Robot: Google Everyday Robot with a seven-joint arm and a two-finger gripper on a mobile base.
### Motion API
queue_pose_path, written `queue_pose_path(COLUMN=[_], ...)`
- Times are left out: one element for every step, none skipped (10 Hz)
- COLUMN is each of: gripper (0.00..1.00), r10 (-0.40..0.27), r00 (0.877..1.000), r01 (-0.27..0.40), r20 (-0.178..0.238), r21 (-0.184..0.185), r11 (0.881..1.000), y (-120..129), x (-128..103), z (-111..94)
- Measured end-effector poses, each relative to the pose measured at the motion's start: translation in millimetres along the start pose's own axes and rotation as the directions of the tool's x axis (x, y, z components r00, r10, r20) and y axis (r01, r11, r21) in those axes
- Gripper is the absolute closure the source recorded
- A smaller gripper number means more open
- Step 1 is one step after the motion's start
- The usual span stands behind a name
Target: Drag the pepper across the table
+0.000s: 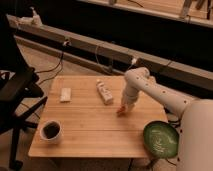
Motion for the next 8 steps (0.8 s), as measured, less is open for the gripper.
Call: queue_pose_path(gripper=[1.00,1.00,1.00,1.00,1.00,1.00,1.00,0.98], r10=[0.024,0.049,0.078,0.102,0.139,0.172,0.238,0.299], r00=[1.000,0.999,0.997,0.995,0.990,0.985,0.971,0.954], r01=[-0.024,-0.049,-0.078,-0.101,-0.139,-0.171,-0.237,-0.299], r20=[-0.002,-0.004,-0.009,-0.013,-0.017,-0.015,-0.012,-0.003], r21=[0.002,0.007,0.009,0.010,0.011,0.014,0.018,0.029], r11=[1.000,0.999,0.997,0.995,0.990,0.985,0.971,0.954], y=[2.0,4.7,10.2,14.9,20.4,26.0,41.8,52.7], x=[6.2,13.3,24.7,33.6,42.7,50.7,68.5,78.1], z=[-1.6,-5.6,-10.7,-14.1,-18.5,-21.4,-23.1,-22.9])
